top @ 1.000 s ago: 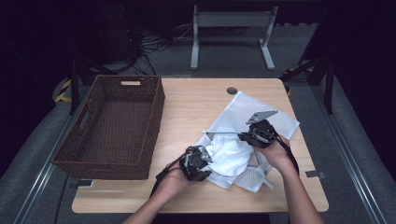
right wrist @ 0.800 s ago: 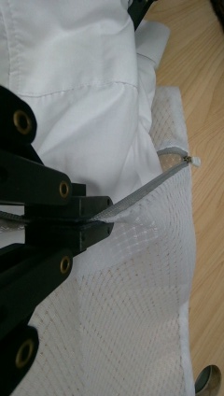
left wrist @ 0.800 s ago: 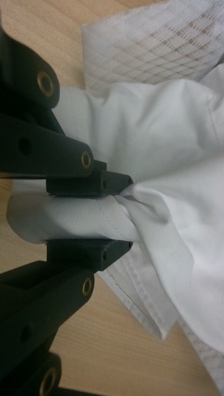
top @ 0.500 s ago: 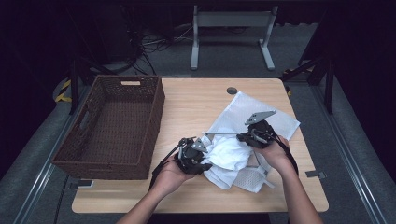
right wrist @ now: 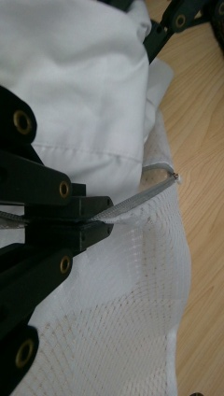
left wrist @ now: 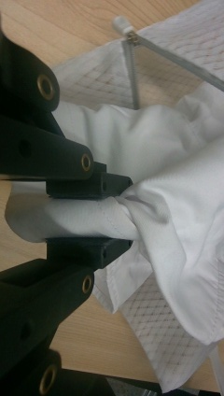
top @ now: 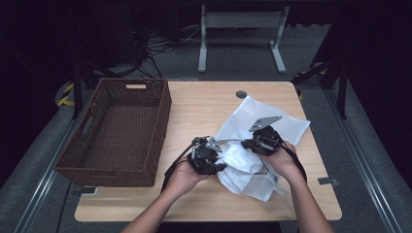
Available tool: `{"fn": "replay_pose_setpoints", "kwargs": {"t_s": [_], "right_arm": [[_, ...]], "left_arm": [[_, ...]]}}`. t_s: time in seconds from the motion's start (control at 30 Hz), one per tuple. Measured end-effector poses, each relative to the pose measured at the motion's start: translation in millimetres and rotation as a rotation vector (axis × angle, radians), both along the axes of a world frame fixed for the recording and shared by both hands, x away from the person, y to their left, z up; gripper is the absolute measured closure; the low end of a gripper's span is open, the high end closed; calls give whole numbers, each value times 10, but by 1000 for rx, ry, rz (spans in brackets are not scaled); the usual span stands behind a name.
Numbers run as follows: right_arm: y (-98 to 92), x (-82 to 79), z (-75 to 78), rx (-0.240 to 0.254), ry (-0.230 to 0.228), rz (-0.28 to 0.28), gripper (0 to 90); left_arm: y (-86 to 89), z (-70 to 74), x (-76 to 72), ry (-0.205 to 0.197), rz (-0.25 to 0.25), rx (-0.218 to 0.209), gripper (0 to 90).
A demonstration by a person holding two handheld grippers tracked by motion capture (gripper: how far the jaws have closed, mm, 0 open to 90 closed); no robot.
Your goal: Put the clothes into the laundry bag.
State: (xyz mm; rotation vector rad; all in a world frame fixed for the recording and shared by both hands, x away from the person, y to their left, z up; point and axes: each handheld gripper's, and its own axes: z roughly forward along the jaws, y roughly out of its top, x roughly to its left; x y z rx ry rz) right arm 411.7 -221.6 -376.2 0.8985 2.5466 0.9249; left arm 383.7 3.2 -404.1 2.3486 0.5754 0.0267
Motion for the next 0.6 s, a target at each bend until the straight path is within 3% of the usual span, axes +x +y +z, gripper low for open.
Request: {"fn": "replay_pose_setpoints", "kwargs": {"t_s": [0.43,0.6], "right_arm": [[49,-37,64,17,-8,23,881],[68,-57,92,27,-12,48,881]], "left_arm": [[-309,18,116,-40,38,28,750],[-390,-51,141,-28,54,3,722]]}}
